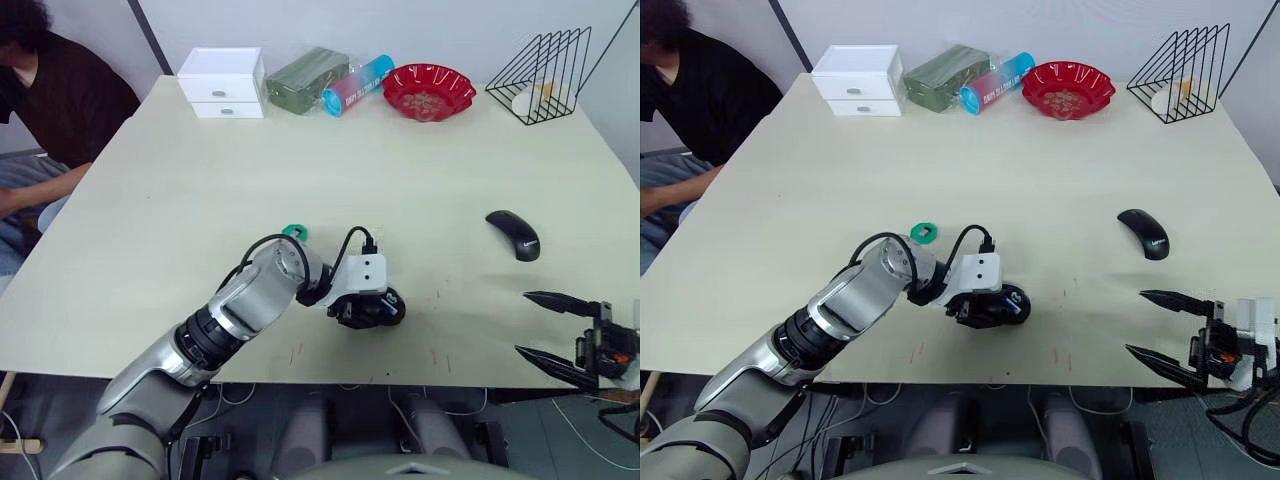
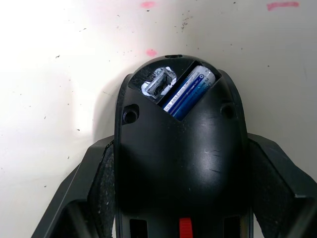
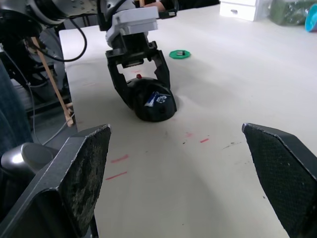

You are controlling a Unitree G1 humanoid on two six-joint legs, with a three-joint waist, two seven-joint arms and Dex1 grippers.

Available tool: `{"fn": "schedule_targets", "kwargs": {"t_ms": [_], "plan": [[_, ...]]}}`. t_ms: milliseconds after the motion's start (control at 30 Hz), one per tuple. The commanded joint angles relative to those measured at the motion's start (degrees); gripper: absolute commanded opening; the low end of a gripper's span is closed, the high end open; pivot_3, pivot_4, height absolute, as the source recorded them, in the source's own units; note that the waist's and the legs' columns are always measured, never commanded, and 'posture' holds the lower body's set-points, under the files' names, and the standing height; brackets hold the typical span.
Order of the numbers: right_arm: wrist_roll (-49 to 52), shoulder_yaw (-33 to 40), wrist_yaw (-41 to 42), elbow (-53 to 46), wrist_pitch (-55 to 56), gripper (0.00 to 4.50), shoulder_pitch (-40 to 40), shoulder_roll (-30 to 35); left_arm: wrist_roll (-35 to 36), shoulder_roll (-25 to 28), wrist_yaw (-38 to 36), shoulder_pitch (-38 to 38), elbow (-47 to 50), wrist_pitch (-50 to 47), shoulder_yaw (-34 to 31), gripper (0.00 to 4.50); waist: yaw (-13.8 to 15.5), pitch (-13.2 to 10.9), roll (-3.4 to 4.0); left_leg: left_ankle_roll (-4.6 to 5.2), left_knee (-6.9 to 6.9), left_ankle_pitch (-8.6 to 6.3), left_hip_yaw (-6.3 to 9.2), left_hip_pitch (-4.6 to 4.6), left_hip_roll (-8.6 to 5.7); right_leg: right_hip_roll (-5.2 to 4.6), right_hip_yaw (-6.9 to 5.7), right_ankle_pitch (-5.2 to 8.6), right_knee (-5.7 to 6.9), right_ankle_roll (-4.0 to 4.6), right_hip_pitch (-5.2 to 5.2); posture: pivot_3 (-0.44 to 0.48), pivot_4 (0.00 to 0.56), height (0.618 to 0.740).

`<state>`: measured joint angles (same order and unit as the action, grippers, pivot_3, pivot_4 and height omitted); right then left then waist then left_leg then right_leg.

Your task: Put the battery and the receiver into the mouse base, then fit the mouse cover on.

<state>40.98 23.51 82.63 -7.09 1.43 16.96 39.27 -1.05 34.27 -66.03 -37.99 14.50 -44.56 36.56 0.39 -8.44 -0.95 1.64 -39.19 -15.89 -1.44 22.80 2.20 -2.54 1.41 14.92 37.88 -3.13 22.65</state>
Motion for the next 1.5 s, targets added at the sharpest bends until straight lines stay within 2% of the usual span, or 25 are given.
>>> {"fn": "schedule_targets", "kwargs": {"t_ms": [33,67,133,533,700,833,1033,1233,1367,1500], "plan": [[0.7,1.4,1.0,0.1,1.5,4.49,-0.5,-0.3,0.7,-0.1,-0.1,0.2,-0.6,-1.1,-0.1,3.41,0.0,0.0,0.0,0.0,0.0,0.0,0.0,0.0,0.0,0.0,0.0,0.0,0.0,0.0,0.0,0.0,0.15,0.74],[0.6,1.4,1.2,0.4,1.9,4.5,-0.6,-0.5,0.8,-0.2,0.0,0.0,-0.6,-1.1,-0.3,3.93,0.0,0.0,0.01,0.0,0.0,0.0,-0.01,0.0,0.0,0.0,0.01,0.0,0.0,0.0,0.0,0.0,0.15,0.74],[0.3,1.1,1.4,0.9,2.8,4.5,-0.9,-0.9,1.5,-0.4,0.1,-0.3,-0.5,-1.4,-1.0,4.45,0.2,0.0,0.02,0.0,0.0,0.0,-0.01,0.0,0.0,0.0,0.01,0.0,0.0,0.0,0.0,0.0,0.15,0.74],[0.2,0.6,0.9,0.8,3.0,4.5,-1.5,-1.5,5.0,-0.3,0.9,-1.1,1.9,0.7,-5.4,4.45,0.3,-0.1,0.08,0.0,0.0,0.0,-0.01,0.02,0.0,-0.01,0.01,0.0,0.0,0.0,0.01,0.0,0.15,0.74],[0.3,0.5,0.5,0.5,3.1,4.5,-1.6,-1.9,9.4,-0.4,0.2,0.4,3.7,3.5,-9.9,4.45,0.3,-0.1,0.11,0.0,0.0,0.0,-0.01,0.02,0.0,-0.01,0.0,0.0,0.0,0.0,0.01,0.0,0.15,0.74],[0.5,0.6,0.1,0.3,3.2,4.5,-1.9,-2.5,13.9,1.7,-0.5,2.9,5.6,4.4,-15.7,4.45,0.2,-0.1,0.16,-0.01,0.0,0.0,-0.01,0.01,0.01,-0.01,0.01,0.0,0.0,0.0,0.01,0.0,0.15,0.74],[0.4,0.5,-0.4,0.3,3.2,4.5,-2.2,-3.0,19.3,4.3,-1.7,5.4,7.7,4.0,-20.6,4.45,0.3,-0.2,0.22,-0.01,0.0,0.0,-0.02,0.02,0.01,-0.02,0.0,0.0,-0.01,0.0,0.01,0.0,0.15,0.74],[0.4,-0.3,-2.2,0.1,2.9,4.5,-3.9,-4.4,21.4,5.9,1.5,10.9,2.7,7.3,-28.7,4.45,0.0,-0.2,0.28,-0.01,0.01,0.0,-0.01,0.0,0.02,-0.01,0.0,0.0,0.03,0.0,0.03,0.0,0.15,0.74],[-0.4,-1.0,-3.4,0.4,3.3,4.5,-5.1,-5.3,22.3,5.0,5.1,12.1,-4.6,8.8,-34.6,4.45,0.3,-0.2,0.27,-0.01,0.01,0.0,-0.01,0.0,0.02,-0.02,-0.02,0.0,0.02,0.0,0.02,0.0,0.15,0.74],[-0.6,-1.4,-4.3,0.2,3.4,4.5,-5.7,-5.8,21.5,4.5,8.0,14.6,-8.2,13.0,-37.8,4.45,0.3,-0.2,0.27,-0.01,0.01,0.0,-0.01,0.02,0.02,-0.02,-0.03,-0.01,0.0,0.0,0.03,0.0,0.15,0.74]]}}
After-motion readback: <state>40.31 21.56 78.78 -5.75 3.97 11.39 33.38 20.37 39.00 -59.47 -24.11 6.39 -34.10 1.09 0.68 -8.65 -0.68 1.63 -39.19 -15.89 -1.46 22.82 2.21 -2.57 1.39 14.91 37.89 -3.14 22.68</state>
